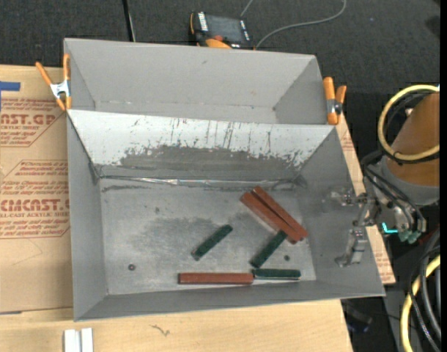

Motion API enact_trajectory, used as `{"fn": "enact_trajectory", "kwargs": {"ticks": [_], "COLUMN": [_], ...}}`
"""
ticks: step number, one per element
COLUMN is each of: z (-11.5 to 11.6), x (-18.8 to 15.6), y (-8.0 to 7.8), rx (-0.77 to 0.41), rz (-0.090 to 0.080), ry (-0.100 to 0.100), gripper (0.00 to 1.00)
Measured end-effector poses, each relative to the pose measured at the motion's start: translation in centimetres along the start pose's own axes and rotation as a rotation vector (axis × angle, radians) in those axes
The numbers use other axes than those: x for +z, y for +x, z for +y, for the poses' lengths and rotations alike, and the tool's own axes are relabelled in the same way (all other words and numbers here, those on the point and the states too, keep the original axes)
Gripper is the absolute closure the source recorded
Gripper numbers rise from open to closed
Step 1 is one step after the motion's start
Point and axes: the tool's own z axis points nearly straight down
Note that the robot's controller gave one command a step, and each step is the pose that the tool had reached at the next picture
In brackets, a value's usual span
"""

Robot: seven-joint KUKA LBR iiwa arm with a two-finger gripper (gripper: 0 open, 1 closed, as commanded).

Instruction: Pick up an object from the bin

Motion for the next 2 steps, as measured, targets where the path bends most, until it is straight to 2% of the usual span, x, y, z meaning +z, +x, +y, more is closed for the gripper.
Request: {"fn": "enact_trajectory", "kwargs": {"ticks": [1, 2], "z": [4.2, 5.4], "x": [13.0, 14.0], "y": [-7.2, -2.0], "rx": [0.07, 0.043], "rz": [-0.005, -0.006], "ry": [-0.002, 0.001], "gripper": [0.0, 0.0]}}
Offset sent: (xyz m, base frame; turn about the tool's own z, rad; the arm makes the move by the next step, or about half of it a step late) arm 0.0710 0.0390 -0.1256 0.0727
